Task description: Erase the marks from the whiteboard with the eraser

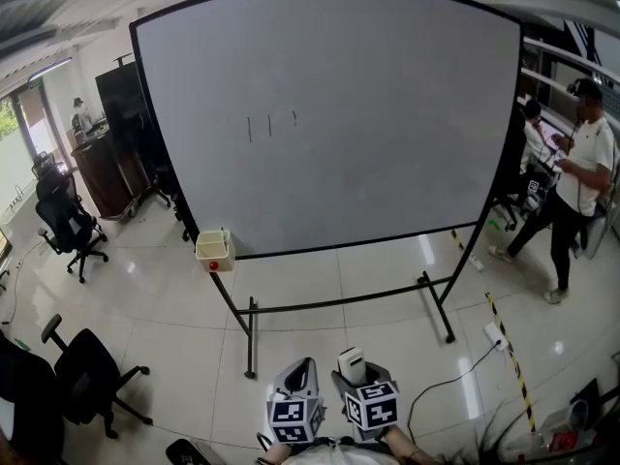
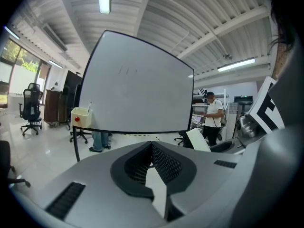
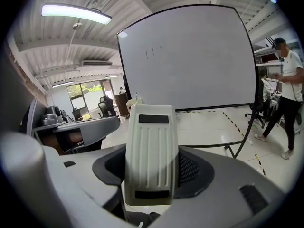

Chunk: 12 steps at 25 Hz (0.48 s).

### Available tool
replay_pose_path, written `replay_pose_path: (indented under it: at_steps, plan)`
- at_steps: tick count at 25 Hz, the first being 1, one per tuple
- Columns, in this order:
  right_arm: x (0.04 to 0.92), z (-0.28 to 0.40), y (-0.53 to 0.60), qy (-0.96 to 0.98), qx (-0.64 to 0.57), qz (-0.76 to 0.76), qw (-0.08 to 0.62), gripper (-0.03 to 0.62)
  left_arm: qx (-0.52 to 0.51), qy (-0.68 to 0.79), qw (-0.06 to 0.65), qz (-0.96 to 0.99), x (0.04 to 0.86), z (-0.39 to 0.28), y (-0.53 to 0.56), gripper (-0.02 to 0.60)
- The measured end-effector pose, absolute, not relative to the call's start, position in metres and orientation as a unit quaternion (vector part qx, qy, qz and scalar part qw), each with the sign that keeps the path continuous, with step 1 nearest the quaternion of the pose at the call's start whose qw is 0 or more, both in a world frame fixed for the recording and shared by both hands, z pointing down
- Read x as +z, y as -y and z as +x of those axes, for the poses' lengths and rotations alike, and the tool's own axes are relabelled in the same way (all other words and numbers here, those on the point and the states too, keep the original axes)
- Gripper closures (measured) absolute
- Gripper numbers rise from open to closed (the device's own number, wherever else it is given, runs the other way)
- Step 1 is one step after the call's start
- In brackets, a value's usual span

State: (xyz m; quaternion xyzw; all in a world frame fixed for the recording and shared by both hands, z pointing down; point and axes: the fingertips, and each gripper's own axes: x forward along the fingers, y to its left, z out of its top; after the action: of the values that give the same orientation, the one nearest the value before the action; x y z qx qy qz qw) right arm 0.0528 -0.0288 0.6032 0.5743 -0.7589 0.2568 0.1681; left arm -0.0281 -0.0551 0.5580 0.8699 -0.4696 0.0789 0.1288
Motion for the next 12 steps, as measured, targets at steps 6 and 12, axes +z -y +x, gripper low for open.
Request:
replay_pose_path:
  at_steps: [6,12]
  plan:
    - [0.6045,0.053,0.0321,0.758,0.259,0.575,0.167,0.309,0.081,0.462,0.129,0.873,0.5564,-0.0244,0.0563,0.581]
    - [0.6066,0.0552,0.034,0.755,0.263,0.578,0.165,0.309,0.084,0.463,0.13,0.873,0.5587,-0.026,0.058,0.581]
